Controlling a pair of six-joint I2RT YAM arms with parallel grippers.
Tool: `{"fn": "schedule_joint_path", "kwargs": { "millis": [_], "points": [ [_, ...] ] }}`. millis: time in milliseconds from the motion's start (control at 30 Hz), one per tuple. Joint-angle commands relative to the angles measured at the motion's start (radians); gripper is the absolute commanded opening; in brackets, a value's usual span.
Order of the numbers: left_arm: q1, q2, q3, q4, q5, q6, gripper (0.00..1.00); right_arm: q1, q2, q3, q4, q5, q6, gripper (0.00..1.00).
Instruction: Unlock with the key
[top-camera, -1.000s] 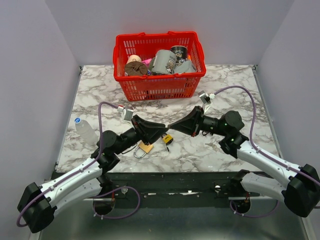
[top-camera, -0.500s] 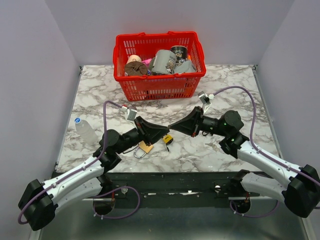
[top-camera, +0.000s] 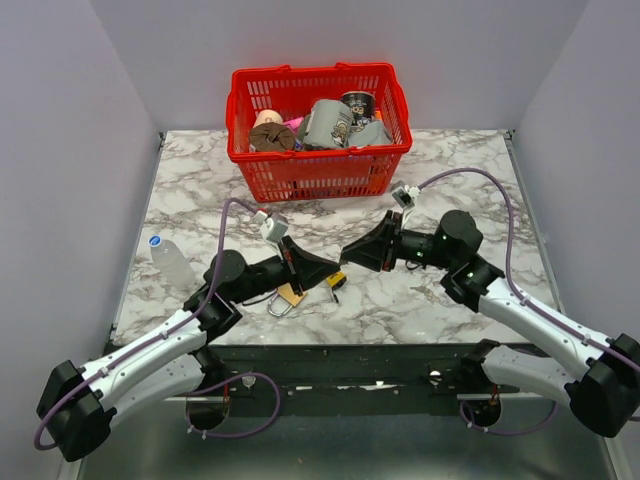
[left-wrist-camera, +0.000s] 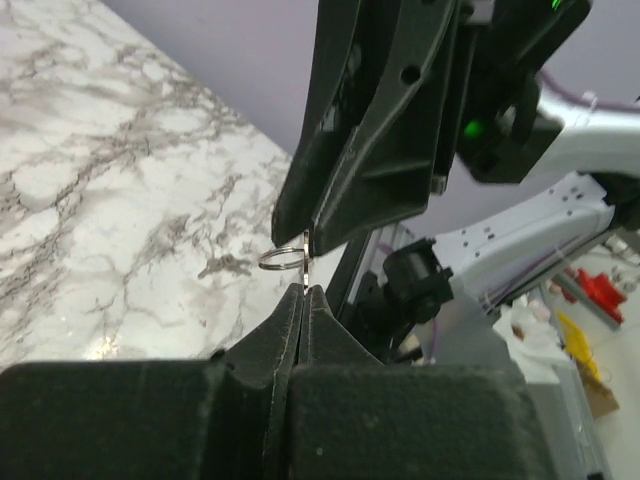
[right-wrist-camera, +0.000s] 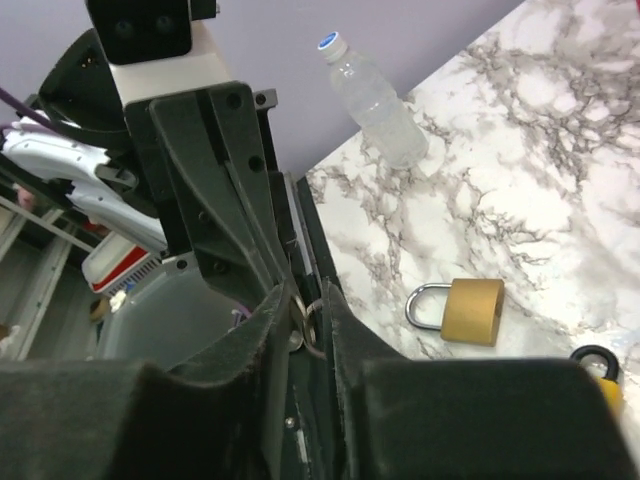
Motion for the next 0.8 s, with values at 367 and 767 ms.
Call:
{"fn": "schedule_joint_path", "kwargs": {
  "millis": [367,767],
  "points": [
    [0.003,0.038,0.138,-0.394,0.28,0.268,0.0,0.0,-0.051,0.187,-0.554,-0.157,-0.394,0.55],
    [0.005,0.061,0.147,-0.405,0.314,0.277,0.0,0.018,0.052,0.195,-0.603,-0.317,-0.417,0.39]
  ]
}}
